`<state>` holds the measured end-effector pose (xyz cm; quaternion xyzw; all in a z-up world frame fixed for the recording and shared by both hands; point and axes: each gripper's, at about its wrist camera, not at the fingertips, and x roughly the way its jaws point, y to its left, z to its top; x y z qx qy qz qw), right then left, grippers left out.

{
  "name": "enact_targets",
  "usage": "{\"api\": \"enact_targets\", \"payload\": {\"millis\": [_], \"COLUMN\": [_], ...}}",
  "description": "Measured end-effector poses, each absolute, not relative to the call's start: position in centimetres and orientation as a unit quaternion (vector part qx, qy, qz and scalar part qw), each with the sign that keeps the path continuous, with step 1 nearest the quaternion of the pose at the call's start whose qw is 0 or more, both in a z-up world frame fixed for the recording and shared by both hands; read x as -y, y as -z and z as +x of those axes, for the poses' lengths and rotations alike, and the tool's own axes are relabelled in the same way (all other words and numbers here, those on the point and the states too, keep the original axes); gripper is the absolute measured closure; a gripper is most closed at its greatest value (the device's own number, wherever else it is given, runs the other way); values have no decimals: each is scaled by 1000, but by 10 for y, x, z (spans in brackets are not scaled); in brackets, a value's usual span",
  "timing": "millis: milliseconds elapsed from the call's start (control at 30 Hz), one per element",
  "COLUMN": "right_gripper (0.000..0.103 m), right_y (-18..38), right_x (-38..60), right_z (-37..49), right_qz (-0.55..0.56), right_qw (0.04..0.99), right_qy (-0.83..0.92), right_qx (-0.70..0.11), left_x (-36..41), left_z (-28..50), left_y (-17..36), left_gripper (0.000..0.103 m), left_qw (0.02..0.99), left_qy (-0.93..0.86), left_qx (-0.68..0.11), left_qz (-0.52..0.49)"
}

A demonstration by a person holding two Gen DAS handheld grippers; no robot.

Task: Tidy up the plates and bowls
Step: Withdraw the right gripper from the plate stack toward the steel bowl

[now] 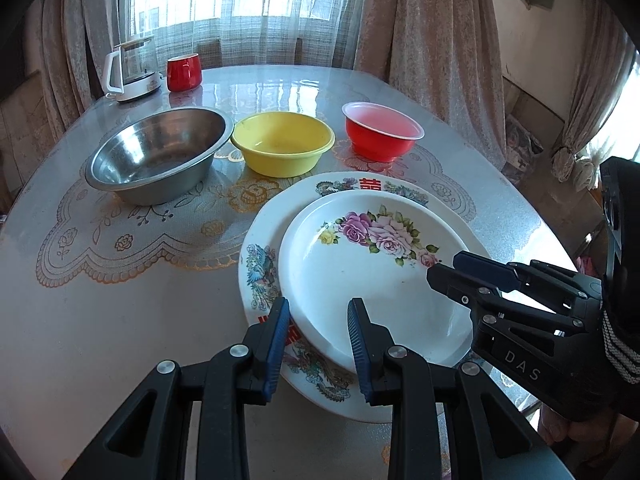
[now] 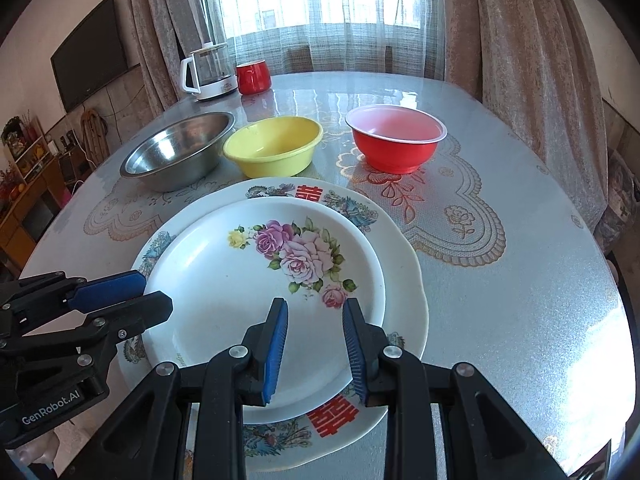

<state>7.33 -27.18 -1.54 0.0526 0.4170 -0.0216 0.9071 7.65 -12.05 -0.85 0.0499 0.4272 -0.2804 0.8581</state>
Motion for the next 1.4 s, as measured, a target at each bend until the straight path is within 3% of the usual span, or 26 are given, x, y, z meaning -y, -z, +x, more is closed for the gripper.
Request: {"api": "enact_targets", "payload": {"millis": [1400], "right_gripper": [74], "right_y": [1], "right_x": [230], "right_z": [99], "right_qz": [99], "right_qw": [899], "right_qy": [-69], "right_qx": [-420], "left_x": [44], "left_z": [112], "left_y": [20], "left_gripper": [73], "left_qw": [882], "left_qy": [170], "left_qx": [-439], "left_qz": [-27]}}
